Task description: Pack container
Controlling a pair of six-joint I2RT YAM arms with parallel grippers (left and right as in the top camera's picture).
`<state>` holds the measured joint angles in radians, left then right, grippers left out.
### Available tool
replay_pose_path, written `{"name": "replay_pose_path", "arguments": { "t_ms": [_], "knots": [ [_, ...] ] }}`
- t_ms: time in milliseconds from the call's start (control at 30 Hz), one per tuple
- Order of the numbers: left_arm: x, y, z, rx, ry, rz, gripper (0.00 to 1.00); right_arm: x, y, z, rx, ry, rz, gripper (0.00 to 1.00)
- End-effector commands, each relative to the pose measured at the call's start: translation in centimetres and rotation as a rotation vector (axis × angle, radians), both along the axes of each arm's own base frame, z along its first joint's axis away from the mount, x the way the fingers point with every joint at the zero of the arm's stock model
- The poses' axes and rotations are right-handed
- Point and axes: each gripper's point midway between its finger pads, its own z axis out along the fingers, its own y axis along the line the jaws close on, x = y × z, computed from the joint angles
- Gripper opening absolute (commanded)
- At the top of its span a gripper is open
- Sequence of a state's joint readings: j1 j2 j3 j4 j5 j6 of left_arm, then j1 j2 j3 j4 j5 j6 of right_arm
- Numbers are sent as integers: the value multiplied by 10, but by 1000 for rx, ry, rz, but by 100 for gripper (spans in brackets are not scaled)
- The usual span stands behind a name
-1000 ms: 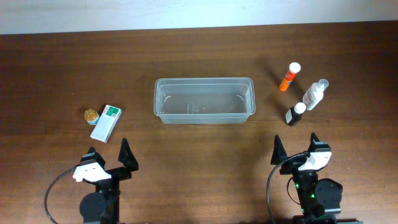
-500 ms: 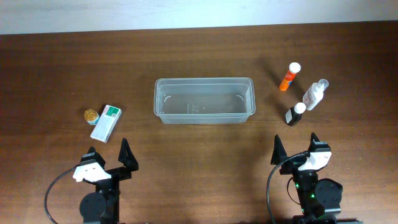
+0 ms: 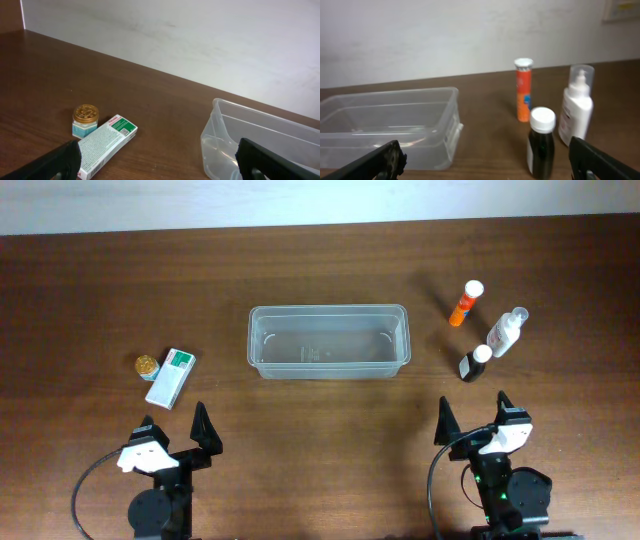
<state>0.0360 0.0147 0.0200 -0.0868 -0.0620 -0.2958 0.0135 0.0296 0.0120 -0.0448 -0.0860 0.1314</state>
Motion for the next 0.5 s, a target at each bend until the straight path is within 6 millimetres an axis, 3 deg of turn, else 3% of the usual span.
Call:
{"name": "replay_pose_path", "arguments": {
  "t_ms": [0, 200, 467],
  "knots": [
    [0, 0, -1, 8, -3, -6, 99, -3, 5, 19, 2, -25, 34, 98],
    [0, 0, -1, 8, -3, -6, 99, 3, 4, 61, 2, 69, 28, 98],
    [0, 0, -1, 8, -3, -6, 100, 53, 0, 122, 1, 325, 5, 98]
  ]
}}
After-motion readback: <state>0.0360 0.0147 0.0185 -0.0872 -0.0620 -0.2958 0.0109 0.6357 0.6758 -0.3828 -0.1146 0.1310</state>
